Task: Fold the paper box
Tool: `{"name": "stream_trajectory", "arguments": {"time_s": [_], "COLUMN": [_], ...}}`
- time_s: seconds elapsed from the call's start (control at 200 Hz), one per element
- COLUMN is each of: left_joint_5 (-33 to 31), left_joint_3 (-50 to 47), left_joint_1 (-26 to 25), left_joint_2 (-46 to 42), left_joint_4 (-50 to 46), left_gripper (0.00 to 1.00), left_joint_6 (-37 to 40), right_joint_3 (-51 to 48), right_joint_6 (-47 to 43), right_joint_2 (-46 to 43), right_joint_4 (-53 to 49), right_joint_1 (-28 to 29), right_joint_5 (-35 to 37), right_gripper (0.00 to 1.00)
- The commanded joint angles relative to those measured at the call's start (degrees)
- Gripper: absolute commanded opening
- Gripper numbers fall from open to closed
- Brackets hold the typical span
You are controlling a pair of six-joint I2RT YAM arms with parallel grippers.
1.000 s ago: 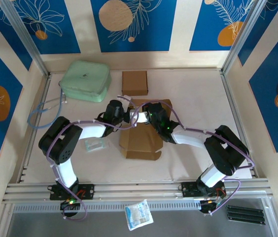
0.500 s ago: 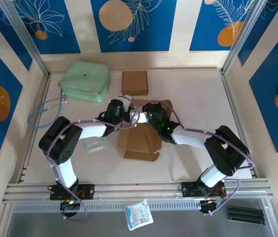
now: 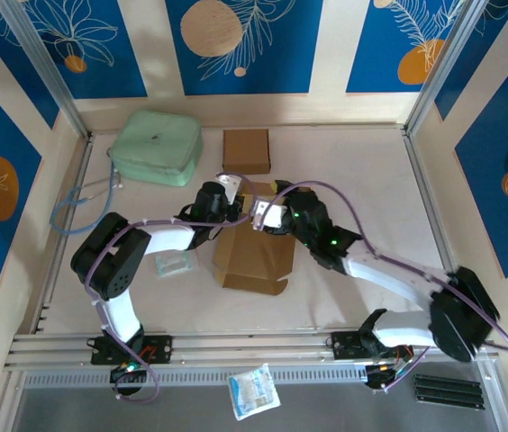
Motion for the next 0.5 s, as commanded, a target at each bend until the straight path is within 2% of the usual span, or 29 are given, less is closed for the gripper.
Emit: {"name": "stream_trajectory", "arguments": {"time_s": [0.0,0.115,0.185,0.225,0.295,0.38,0.405,0.46,0.495], "left_joint_5": [-0.3,0.3,0.3,0.1,-0.4,-1.1,-1.3,-2.0,-2.4], "left_joint_3": [-0.6,-0.4,-0.7,-1.0,-1.4,-1.7,-1.8,-2.0,-2.3], "left_joint_1": [-0.2,-0.2,-0.4,-0.5,-0.9,-1.7,-1.9,-2.5,-2.7], "left_joint_2": [-2.3,-3.8,-4.6,-5.0,-5.3,-5.9,-6.0,-6.3,-6.6], "left_joint_4": [0.0,-1.5,-2.0,-2.0,-2.2,-2.2,-2.4,-2.9,-2.8], "left_gripper": [0.19,0.19,0.08,0.00,0.00,0.00,0.05,0.27,0.37], "left_joint_6": [0.1,0.2,0.1,0.1,0.1,0.1,0.0,-0.1,-0.1], "right_joint_3": [3.9,11.2,16.7,19.9,24.8,27.9,28.4,29.1,28.9], "right_joint_6": [23.7,47.5,60.9,65.8,71.8,77.1,78.2,80.5,81.4], "right_joint_2": [-7.1,-8.9,-6.9,-5.1,-1.9,1.1,1.9,2.8,3.2], "right_joint_4": [-13.5,-26.9,-36.4,-41.4,-47.2,-49.5,-49.7,-49.8,-49.2], "right_joint_1": [-4.1,-12.6,-17.7,-19.9,-22.3,-22.3,-22.1,-21.2,-20.4], "right_joint_5": [-10.8,-19.8,-24.0,-27.1,-32.5,-36.0,-36.1,-34.1,-32.3], "right_gripper": [0.81,0.86,0.89,0.89,0.89,0.89,0.90,0.90,0.91]}}
